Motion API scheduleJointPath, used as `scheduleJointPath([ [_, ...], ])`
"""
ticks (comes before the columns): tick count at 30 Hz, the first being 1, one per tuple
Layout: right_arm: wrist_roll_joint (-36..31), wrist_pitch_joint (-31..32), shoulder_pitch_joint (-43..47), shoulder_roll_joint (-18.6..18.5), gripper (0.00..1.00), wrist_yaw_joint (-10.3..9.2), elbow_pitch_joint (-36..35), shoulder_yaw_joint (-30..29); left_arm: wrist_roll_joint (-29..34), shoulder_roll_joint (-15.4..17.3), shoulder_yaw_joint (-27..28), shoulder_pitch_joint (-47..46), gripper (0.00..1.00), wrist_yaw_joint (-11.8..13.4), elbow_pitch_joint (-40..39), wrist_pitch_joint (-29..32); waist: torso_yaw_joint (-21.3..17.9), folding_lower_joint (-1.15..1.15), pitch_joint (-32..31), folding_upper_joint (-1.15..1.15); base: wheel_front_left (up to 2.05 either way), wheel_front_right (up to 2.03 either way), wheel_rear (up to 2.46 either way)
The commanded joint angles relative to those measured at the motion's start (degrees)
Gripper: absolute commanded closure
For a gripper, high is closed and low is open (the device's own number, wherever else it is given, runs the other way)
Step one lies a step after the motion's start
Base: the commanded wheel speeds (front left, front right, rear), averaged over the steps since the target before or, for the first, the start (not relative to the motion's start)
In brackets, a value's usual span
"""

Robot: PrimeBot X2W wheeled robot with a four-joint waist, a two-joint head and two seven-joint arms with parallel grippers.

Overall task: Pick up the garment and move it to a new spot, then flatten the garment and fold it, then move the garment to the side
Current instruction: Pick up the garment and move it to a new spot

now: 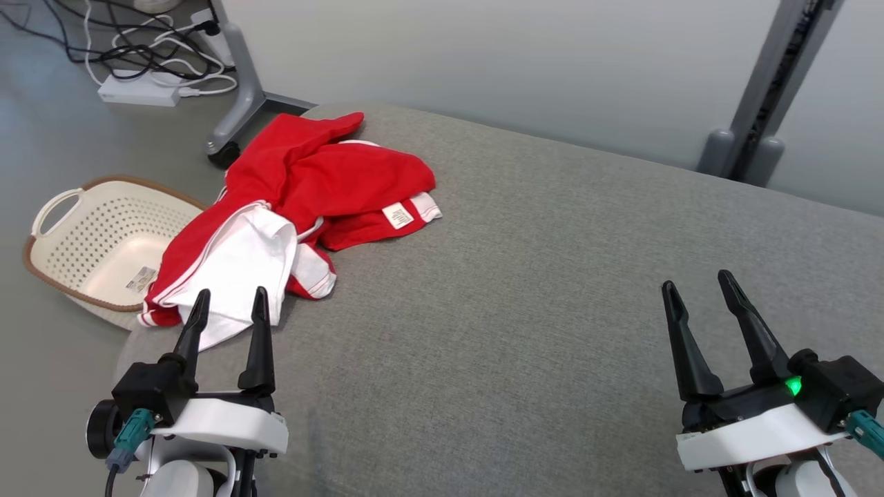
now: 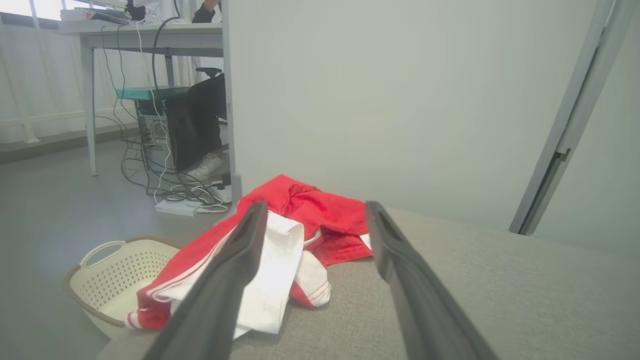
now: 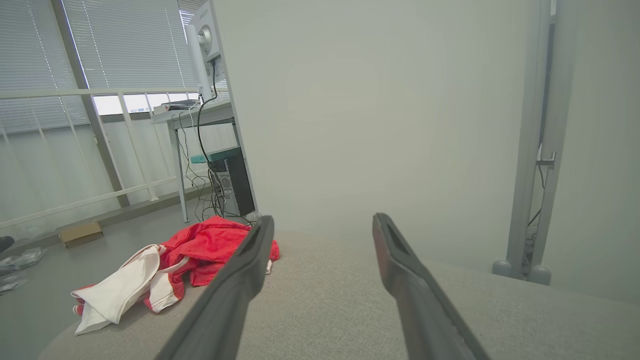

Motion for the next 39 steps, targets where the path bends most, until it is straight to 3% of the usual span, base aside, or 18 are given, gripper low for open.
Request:
scheduleJointPath([
  [1, 0.5, -0.3, -0.8, -0.4, 0.00, 0.29, 0.2, 0.0, -0.2, 0.2, 0.2, -0.9, 0.00, 0.3, -0.1, -0.2, 1.9, 0.00, 0.5, 0.00, 0.00, 0.00, 0.00],
  [17, 0.7, -0.3, -0.7, -0.5, 0.00, 0.30, 0.7, 1.6, -0.5, 0.2, 0.4, -0.4, 0.00, 0.3, 0.1, -0.2, 5.8, 0.00, 0.5, 0.00, 0.00, 0.00, 0.00],
  [39, 1.1, -0.3, -0.6, -1.1, 0.00, 0.30, 1.2, 3.6, -1.3, 0.2, 0.9, -0.8, 0.00, -0.3, -0.1, -0.2, 5.6, 0.00, 0.4, 0.00, 0.00, 0.00, 0.00],
])
